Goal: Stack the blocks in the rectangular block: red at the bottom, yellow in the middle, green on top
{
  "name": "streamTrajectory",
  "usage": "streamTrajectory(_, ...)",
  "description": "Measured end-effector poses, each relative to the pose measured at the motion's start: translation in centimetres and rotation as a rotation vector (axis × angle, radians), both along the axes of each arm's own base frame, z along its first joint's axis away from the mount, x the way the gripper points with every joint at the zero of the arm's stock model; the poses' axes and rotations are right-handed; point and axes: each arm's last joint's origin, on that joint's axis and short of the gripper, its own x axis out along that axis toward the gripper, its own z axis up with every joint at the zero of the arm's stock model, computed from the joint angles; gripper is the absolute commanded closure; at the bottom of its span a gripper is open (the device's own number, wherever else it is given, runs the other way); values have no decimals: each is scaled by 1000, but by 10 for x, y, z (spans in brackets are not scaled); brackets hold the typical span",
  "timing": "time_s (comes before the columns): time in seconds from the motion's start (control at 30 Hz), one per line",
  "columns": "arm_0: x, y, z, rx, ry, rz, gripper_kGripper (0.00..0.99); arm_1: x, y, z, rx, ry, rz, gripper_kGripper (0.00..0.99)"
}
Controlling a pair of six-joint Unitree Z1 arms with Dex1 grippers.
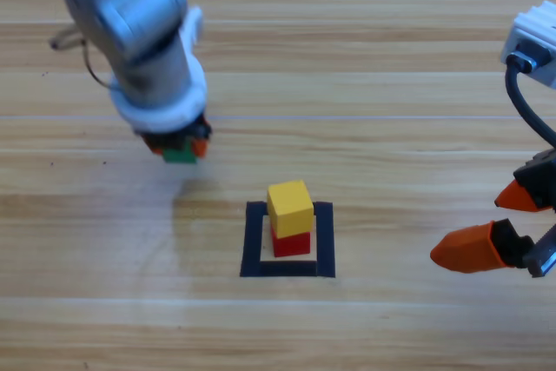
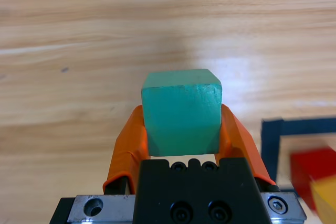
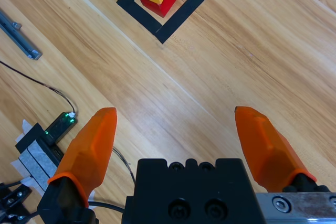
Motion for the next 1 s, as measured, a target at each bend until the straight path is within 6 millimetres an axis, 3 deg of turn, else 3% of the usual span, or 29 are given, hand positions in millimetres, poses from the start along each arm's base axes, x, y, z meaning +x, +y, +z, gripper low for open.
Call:
streamTrajectory(0.2,-1,-8,119,-67,-98,-24,982,0,0,0,0,0,0,1)
streamTrajectory(0.27,-8,-16,144,-98,-105,-54,982,0,0,0,0,0,0,1)
streamTrajectory(0.33,-14,-30,155,-109,-89,-91,982,0,0,0,0,-1,1,1)
streamTrajectory(0.4,-18,-48,154,-115,-75,-131,982,0,0,0,-2,-3,5,1)
streamTrajectory(0.57,-37,-93,126,-105,-4,-186,982,0,0,0,-3,-4,7,1)
streamTrajectory(0.77,-63,-112,123,-121,27,-83,978,0,0,0,-4,-7,11,1)
streamTrajectory(1.0,-74,-118,120,-152,24,168,975,0,0,-1,-9,-10,18,1)
